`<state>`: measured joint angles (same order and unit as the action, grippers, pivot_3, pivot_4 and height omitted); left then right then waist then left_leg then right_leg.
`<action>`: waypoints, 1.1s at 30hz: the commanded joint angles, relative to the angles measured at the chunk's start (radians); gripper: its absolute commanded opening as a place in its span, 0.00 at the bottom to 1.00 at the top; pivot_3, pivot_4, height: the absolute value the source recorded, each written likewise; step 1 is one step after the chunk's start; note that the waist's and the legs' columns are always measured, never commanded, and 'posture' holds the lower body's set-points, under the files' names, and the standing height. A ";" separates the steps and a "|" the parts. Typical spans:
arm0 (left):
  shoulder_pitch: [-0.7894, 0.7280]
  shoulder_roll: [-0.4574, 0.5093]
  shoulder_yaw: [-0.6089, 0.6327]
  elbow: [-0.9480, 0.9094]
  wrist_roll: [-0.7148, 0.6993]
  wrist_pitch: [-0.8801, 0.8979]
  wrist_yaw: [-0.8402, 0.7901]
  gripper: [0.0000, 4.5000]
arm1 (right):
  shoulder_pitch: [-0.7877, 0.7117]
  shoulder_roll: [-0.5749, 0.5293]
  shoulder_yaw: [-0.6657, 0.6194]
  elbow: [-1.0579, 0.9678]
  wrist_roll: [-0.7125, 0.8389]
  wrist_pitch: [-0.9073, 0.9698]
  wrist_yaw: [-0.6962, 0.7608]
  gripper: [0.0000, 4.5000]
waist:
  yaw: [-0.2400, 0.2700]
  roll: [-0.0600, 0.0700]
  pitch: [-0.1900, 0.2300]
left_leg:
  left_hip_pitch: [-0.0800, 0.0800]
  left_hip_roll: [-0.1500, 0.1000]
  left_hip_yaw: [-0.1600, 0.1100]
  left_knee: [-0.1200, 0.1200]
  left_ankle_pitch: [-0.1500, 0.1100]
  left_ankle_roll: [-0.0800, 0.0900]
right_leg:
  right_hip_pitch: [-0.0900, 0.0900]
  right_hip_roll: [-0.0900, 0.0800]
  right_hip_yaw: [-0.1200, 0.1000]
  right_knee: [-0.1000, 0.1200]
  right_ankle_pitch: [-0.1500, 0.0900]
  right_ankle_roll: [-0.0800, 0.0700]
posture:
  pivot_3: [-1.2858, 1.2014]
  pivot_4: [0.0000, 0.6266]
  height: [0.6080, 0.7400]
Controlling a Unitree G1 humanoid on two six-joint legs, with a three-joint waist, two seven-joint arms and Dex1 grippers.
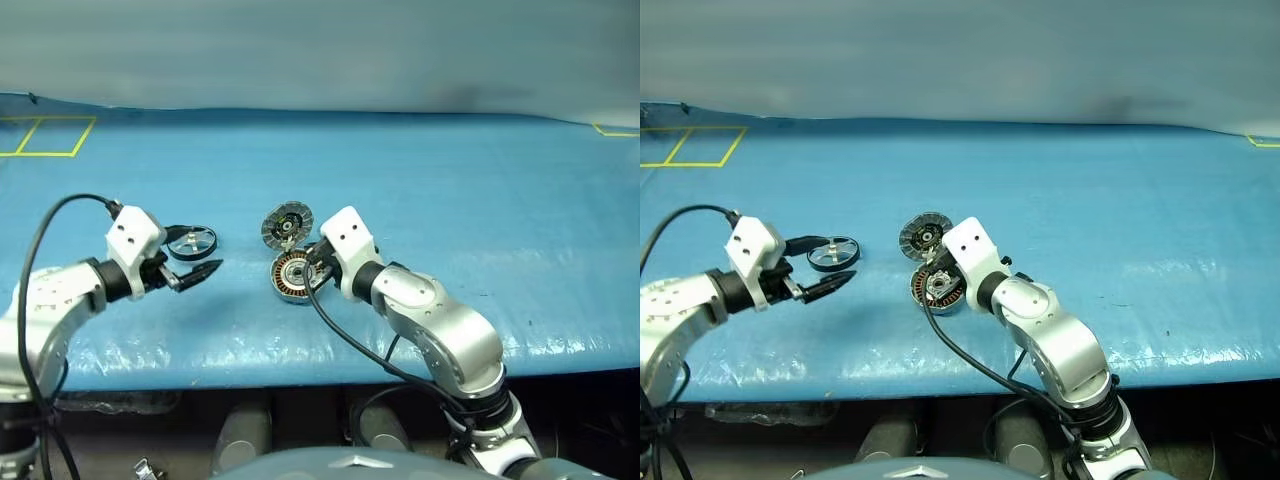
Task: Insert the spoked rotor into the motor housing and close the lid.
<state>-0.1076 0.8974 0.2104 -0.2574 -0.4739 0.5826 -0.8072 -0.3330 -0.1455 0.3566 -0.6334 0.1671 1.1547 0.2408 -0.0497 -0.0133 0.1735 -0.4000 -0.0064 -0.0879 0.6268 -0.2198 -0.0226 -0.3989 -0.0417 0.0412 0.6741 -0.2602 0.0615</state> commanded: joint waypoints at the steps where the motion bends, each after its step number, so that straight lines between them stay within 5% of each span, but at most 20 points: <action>1: -0.128 0.081 -0.036 0.156 0.010 0.032 -0.117 1.00 | 0.011 0.029 0.024 0.001 0.003 -0.051 -0.015 0.00 | -0.004 0.000 0.000 | 0.000 0.000 0.000 0.000 0.000 0.000 | 0.000 0.000 0.000 0.000 0.000 0.000 | 0.52 0.24 1.00; 6: -0.386 0.144 -0.209 0.416 0.100 0.075 -0.277 1.00 | 0.031 0.055 0.044 0.032 -0.002 -0.092 -0.031 0.00 | -0.008 -0.002 0.001 | 0.000 -0.001 0.000 -0.001 0.000 0.000 | -0.001 0.000 0.000 0.000 0.000 0.000 | 0.52 0.24 1.00; 14: -0.756 0.094 -0.500 0.778 0.345 0.029 -0.482 1.00 | 0.053 0.068 0.056 0.065 -0.005 -0.145 -0.042 0.00 | -0.014 -0.003 0.002 | -0.003 -0.001 0.000 -0.001 0.000 0.000 | -0.003 0.001 0.001 0.001 0.000 0.000 | 0.52 0.24 1.00; 22: -0.935 0.018 -0.645 1.062 0.553 -0.075 -0.586 1.00 | 0.055 0.067 0.062 0.085 -0.001 -0.156 -0.041 0.00 | -0.019 -0.004 0.002 | -0.014 -0.001 -0.001 0.002 0.001 -0.001 | -0.015 0.002 0.001 0.005 0.003 -0.005 | 0.52 0.24 1.00; 33: -1.079 -0.059 -0.714 1.204 0.735 -0.083 -0.653 1.00 | 0.060 0.062 0.082 0.089 0.018 -0.139 -0.010 0.00 | -0.019 -0.005 0.002 | -0.015 -0.001 -0.002 0.003 0.001 -0.001 | -0.015 0.002 0.001 0.005 0.003 -0.004 | 0.52 0.24 1.00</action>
<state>-1.1474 0.8350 -0.5016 0.9370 0.2353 0.5096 -1.4438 -0.2696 -0.0891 0.4323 -0.5219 0.1709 1.0259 0.2214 -0.0685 -0.0187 0.1759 -0.4149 -0.0074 -0.0903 0.6303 -0.2192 -0.0231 -0.4137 -0.0400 0.0417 0.6797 -0.2569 0.0573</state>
